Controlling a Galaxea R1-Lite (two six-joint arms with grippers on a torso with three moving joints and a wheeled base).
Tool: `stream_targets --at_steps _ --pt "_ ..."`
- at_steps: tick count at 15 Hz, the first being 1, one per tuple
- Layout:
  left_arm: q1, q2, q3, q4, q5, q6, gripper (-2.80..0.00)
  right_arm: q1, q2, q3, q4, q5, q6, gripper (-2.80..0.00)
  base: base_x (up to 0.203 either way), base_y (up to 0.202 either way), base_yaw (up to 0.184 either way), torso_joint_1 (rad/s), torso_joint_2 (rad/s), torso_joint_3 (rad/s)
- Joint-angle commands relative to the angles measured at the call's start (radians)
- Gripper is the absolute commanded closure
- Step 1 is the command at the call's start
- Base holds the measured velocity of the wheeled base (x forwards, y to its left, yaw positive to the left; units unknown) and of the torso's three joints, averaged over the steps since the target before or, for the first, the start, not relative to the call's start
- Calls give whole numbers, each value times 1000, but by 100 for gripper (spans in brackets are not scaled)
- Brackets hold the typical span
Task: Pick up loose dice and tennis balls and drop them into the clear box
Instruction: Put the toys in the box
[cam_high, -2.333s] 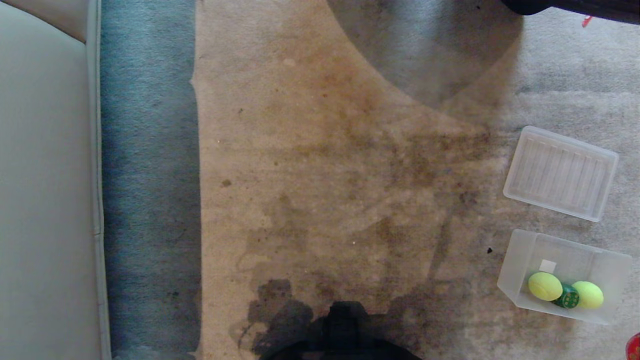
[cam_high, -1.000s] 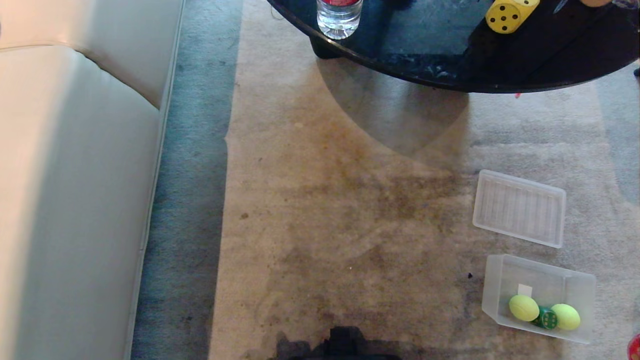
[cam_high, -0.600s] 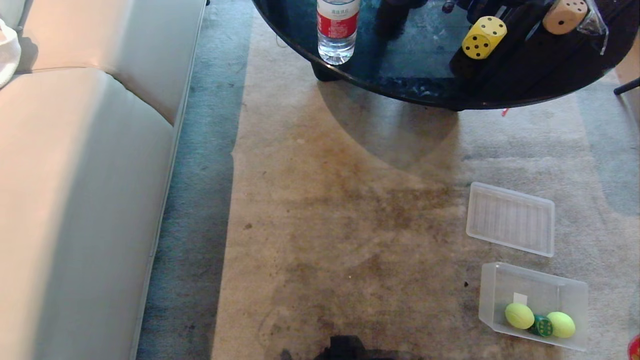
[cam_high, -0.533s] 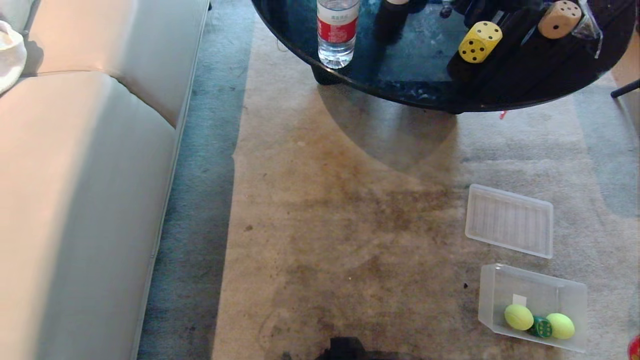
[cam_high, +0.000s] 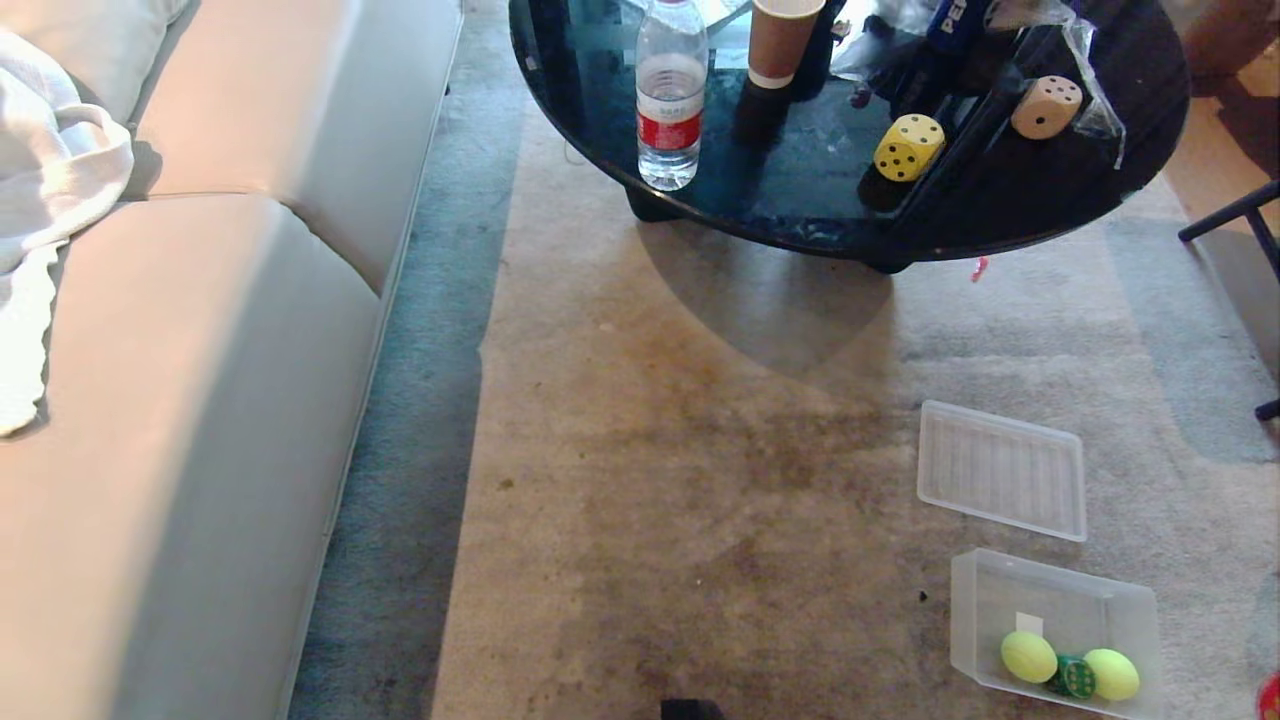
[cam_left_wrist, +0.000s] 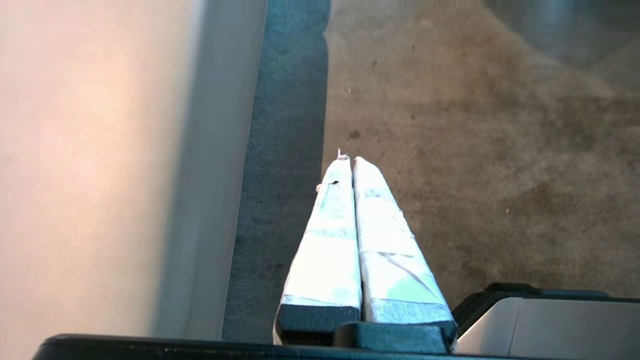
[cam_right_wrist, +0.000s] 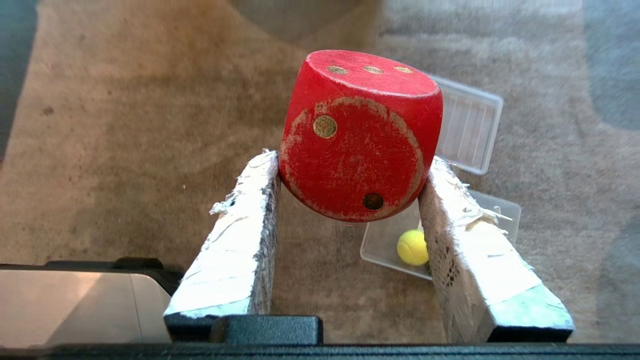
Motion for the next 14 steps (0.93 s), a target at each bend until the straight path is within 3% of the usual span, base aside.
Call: stream_targets --at_steps 1,14 --pt "0 0 0 0 0 -1 0 0 2 3 0 0 -1 0 0 0 0 4 2 206" --pt "0 0 0 0 0 -1 0 0 2 3 0 0 -1 0 0 0 0 3 2 204"
